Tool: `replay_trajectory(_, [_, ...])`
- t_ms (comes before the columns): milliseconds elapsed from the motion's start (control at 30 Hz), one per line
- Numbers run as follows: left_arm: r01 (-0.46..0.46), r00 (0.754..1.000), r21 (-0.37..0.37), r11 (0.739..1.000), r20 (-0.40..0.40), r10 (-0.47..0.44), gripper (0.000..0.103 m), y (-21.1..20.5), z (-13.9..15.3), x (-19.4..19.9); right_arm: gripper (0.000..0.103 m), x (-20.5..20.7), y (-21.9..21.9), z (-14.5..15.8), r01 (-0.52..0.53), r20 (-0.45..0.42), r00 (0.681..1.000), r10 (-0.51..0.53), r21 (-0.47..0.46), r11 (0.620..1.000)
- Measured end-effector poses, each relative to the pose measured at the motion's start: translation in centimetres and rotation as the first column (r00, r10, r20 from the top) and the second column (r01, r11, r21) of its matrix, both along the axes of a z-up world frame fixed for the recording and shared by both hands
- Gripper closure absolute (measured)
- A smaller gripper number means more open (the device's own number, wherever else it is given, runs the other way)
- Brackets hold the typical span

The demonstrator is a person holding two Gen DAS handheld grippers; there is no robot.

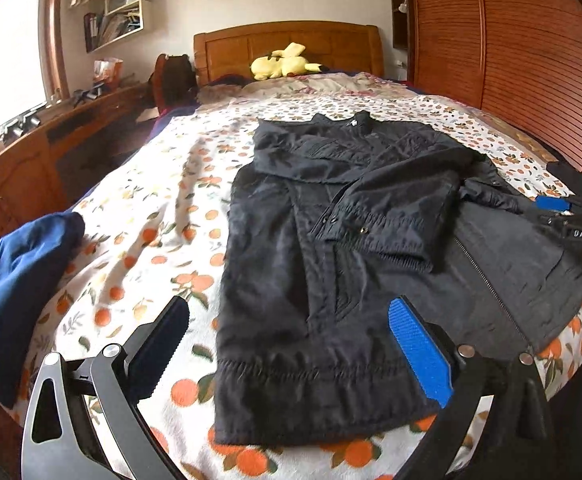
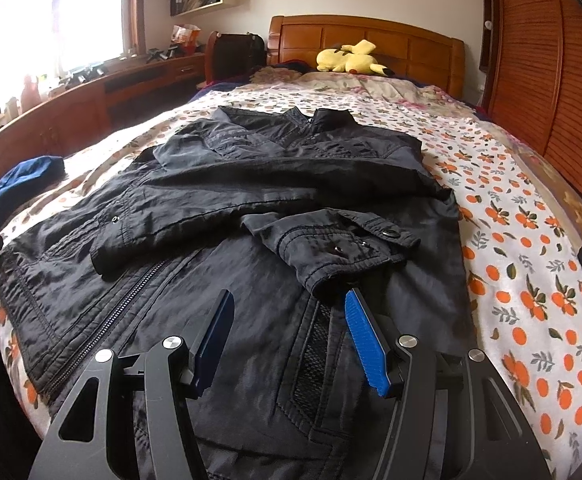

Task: Fold large clothes
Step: 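Fold the grasped jacket side over the body with the left gripper, then move both grippers to the jacket hem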

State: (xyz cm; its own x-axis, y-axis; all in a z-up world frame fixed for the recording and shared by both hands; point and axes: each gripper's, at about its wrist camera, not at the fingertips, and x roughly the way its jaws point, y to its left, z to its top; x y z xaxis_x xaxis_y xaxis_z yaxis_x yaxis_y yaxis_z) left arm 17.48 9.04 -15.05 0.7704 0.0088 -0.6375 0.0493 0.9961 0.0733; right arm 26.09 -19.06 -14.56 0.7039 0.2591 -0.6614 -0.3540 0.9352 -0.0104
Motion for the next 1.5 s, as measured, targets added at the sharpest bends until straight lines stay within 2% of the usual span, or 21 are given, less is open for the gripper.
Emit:
replay_trajectory(233, [-0.021,1.000,-0.008,1.000,-0.005,0.021,0.002,1.4,-0.5,-0.8,0.047,-2.0,-2.0,0.5,0.011,-0.009,1.000,-0.012,-0.029,1.000])
replay_trajectory(567, [-0.024,0.999,-0.034,0.999,-0.024,0.023,0.002,2.2,-1.5,-1.4,0.047,-6.0,-8.6,0.0,0.127,-0.050,0.990,-0.130,-0.057,0.990])
replay_trajectory(733, [-0.024,0.999,-0.050,0.998,-0.033,0.022,0.002,2.6,-1.9,-1.6,0.047,-7.2,-10.2,-0.4,0.153,-0.084,0.984,-0.157,-0.050,0.987])
replay_trajectory(933, [-0.022,0.998,-0.063,0.998,-0.059,0.018,0.002,2.7,-2.7,-1.9,0.047,-8.0,-10.0,-0.9,0.137,-0.128,0.982,-0.139,-0.027,0.990])
replay_trajectory(1000, [-0.022,0.998,-0.066,0.998,-0.063,0.018,0.002,2.8,-2.8,-2.0,0.052,-8.2,-9.4,-1.1,0.111,-0.147,0.983,-0.112,-0.017,0.994])
replay_trajectory(1067, [-0.023,0.998,-0.074,0.997,-0.068,0.018,0.002,3.0,-3.0,-2.3,0.053,-8.3,-9.0,-1.0,0.108,-0.145,0.983,-0.111,-0.030,0.994])
replay_trajectory(1167, [-0.026,0.997,-0.081,0.996,-0.075,0.020,0.002,3.1,-3.3,-2.5,0.057,-8.5,-9.2,-0.5,0.112,-0.137,0.985,-0.108,0.020,0.993])
replay_trajectory(1367, [-0.022,0.996,-0.102,0.995,-0.088,0.013,0.003,3.3,-3.6,-3.2,0.057,-8.8,-9.2,-0.9,0.122,-0.145,0.982,-0.124,-0.022,0.992])
replay_trajectory(1400, [-0.020,0.996,-0.104,0.994,-0.090,0.010,0.003,3.3,-3.7,-3.3,0.057,-8.9,-9.3,-1.1,0.123,-0.148,0.981,-0.125,-0.023,0.992])
replay_trajectory(1500, [-0.009,0.995,-0.117,0.993,-0.100,-0.002,0.015,3.4,-4.0,-3.6,0.057,-9.3,-9.7,-1.6,0.133,-0.163,0.977,-0.136,-0.030,0.991])
